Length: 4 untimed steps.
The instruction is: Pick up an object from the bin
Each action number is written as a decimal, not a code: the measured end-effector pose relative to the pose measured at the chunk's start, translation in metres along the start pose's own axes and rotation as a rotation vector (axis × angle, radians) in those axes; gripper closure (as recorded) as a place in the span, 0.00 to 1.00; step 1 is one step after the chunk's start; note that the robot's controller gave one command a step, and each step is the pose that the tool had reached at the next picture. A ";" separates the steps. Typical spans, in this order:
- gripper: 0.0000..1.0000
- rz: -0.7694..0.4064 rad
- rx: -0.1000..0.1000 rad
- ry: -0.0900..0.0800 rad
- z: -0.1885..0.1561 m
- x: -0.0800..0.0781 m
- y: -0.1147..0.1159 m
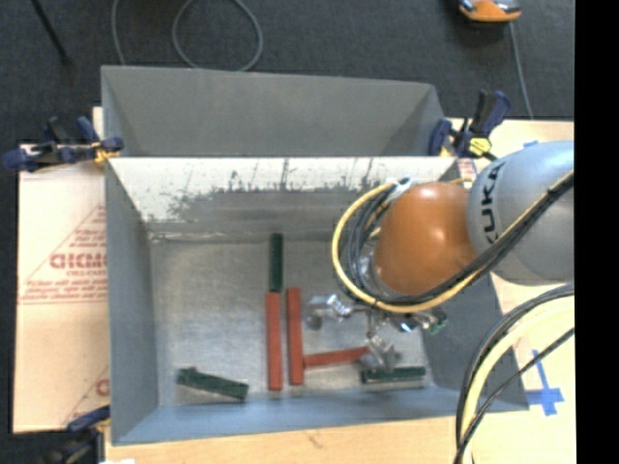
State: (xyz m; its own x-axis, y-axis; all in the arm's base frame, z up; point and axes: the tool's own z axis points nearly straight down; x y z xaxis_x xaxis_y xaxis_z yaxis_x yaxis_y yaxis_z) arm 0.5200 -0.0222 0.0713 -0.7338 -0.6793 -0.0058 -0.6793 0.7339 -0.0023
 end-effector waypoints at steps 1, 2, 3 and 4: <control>0.00 -0.244 -0.004 0.007 0.001 0.026 0.021; 1.00 -0.243 -0.001 0.006 0.000 0.026 0.020; 1.00 -0.287 0.006 -0.001 -0.089 0.017 -0.005; 1.00 -0.328 0.005 -0.002 -0.152 -0.014 -0.005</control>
Offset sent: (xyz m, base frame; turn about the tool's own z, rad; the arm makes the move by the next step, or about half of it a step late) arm -0.0334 -0.0019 -0.0013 -0.2448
